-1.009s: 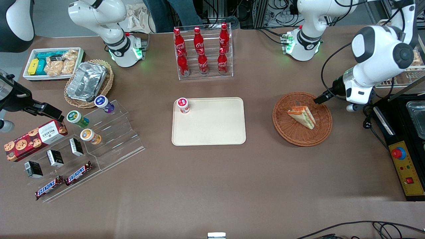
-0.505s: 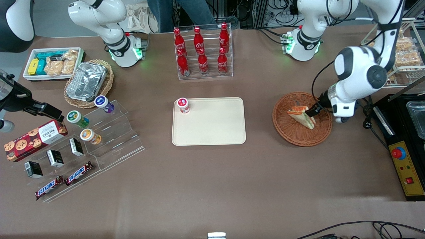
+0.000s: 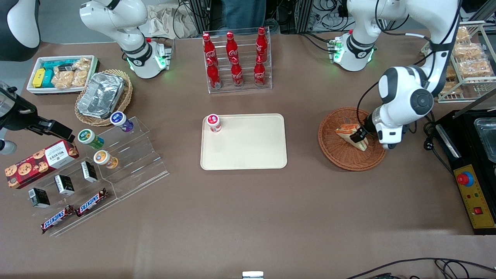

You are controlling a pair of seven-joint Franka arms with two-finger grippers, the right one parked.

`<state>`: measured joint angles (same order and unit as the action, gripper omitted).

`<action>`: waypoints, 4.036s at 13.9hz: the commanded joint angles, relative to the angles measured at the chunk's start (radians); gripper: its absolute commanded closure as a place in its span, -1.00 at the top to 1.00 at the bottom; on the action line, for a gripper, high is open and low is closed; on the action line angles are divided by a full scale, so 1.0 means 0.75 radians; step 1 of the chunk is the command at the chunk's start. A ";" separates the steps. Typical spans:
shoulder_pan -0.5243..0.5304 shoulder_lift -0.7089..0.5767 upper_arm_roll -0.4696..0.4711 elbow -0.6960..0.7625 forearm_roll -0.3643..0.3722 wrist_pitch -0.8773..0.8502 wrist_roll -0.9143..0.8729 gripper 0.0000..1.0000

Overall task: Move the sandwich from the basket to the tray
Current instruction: 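Move the open left gripper down over the wrapped sandwich in the basket, then close the left gripper on the sandwich and lift it, then raise the held sandwich up and away from the basket, then carry the sandwich over the cream tray and lower it onto it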

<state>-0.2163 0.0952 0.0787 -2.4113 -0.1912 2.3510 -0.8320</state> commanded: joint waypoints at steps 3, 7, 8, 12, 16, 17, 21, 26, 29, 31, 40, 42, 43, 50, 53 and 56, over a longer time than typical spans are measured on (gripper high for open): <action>-0.027 0.000 0.006 -0.023 0.001 0.056 -0.054 0.22; -0.023 -0.037 0.008 0.008 0.001 -0.009 -0.044 -1.00; -0.018 -0.057 0.010 0.022 0.001 -0.058 -0.038 -1.00; -0.014 -0.092 0.048 0.356 0.010 -0.521 -0.010 -1.00; -0.010 -0.088 0.110 0.719 0.065 -0.919 0.141 -1.00; -0.016 -0.090 0.150 0.801 0.065 -1.007 0.207 -1.00; -0.016 -0.096 0.233 1.018 0.099 -1.289 0.487 -1.00; -0.027 -0.115 0.216 1.023 0.116 -1.298 0.512 -1.00; -0.065 -0.119 0.161 1.018 0.112 -1.296 0.502 -1.00; -0.122 -0.094 0.102 1.018 0.118 -1.294 0.480 -1.00; -0.253 0.047 -0.158 0.941 0.010 -0.902 0.477 -1.00; -0.335 0.163 -0.158 0.943 0.014 -0.769 0.483 -1.00; -0.374 0.222 -0.160 0.945 0.014 -0.720 0.504 -1.00; -0.419 0.503 -0.307 0.937 0.010 -0.354 0.502 -1.00; -0.425 0.575 -0.314 0.908 0.014 -0.257 0.502 -1.00; -0.460 0.587 -0.311 0.875 0.026 -0.210 0.502 -0.85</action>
<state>-0.5437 0.5479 -0.1584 -1.7361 -0.1769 2.1698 -0.4467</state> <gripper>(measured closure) 0.855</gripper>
